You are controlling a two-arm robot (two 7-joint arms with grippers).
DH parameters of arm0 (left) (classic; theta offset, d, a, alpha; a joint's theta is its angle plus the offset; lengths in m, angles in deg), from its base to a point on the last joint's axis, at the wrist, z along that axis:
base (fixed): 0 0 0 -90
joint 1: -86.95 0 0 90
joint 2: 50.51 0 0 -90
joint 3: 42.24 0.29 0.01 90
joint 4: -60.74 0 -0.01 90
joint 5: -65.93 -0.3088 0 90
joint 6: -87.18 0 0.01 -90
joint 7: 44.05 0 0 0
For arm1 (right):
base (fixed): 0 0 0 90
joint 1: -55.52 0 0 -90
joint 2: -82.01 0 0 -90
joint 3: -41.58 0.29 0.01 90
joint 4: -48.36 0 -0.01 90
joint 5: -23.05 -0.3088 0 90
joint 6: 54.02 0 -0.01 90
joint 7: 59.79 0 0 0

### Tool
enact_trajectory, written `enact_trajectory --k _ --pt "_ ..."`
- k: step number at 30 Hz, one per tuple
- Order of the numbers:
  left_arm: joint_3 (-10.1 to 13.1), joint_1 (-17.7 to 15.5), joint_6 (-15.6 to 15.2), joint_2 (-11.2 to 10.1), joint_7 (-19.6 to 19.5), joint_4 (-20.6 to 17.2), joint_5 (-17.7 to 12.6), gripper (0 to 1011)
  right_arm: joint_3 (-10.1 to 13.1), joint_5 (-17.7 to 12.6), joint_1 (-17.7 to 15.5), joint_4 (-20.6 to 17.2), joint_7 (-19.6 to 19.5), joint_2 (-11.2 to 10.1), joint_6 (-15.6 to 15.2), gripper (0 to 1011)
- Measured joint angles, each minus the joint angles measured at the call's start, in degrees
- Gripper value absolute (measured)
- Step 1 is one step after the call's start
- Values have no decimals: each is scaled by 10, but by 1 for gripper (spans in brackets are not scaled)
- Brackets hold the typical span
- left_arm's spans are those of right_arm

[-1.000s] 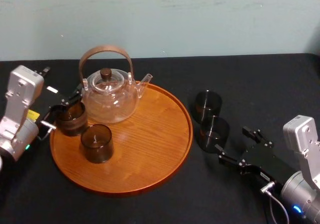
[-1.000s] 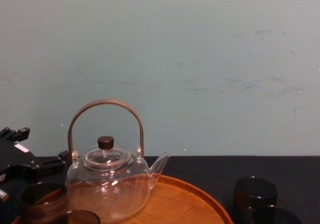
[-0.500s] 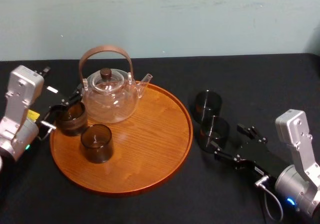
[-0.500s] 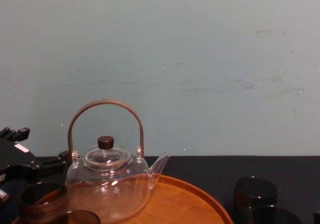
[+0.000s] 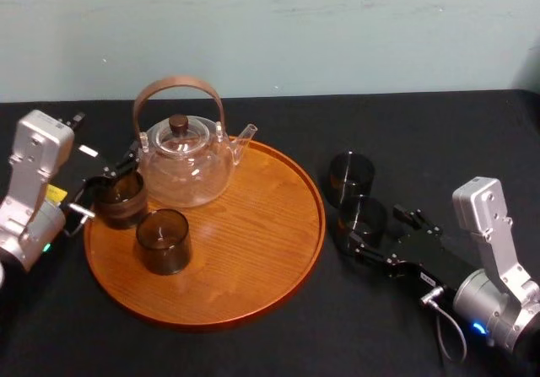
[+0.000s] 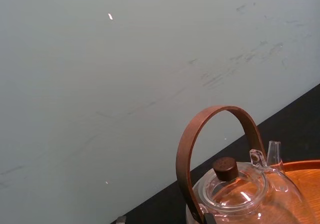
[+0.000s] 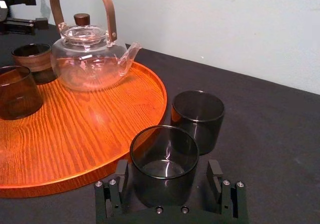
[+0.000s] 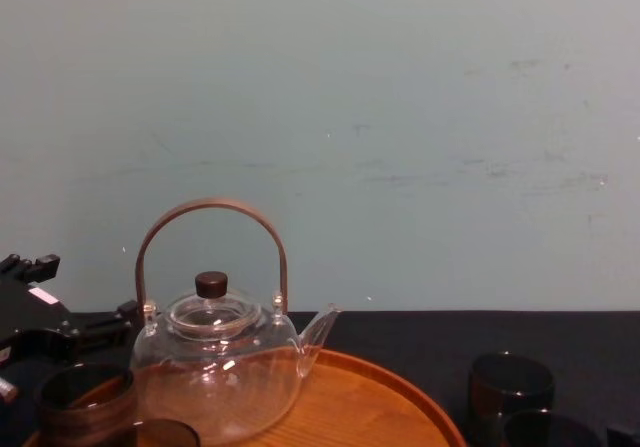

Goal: Pick up the glass from the table and place it on the tray.

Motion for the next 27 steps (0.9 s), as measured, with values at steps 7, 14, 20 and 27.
enact_trajectory --k 7,14,20,27 --pt "0 0 0 0 0 0 0 1001 1 6 15 22 13 12 0 1002" --pt "0 0 0 0 0 0 0 1002 -2 11 33 42 22 23 5 1002" --pt "0 0 0 0 0 0 0 1001 -5 13 48 59 30 30 9 1002" --pt "0 0 0 0 0 0 0 1001 -7 13 62 78 34 38 12 1002"
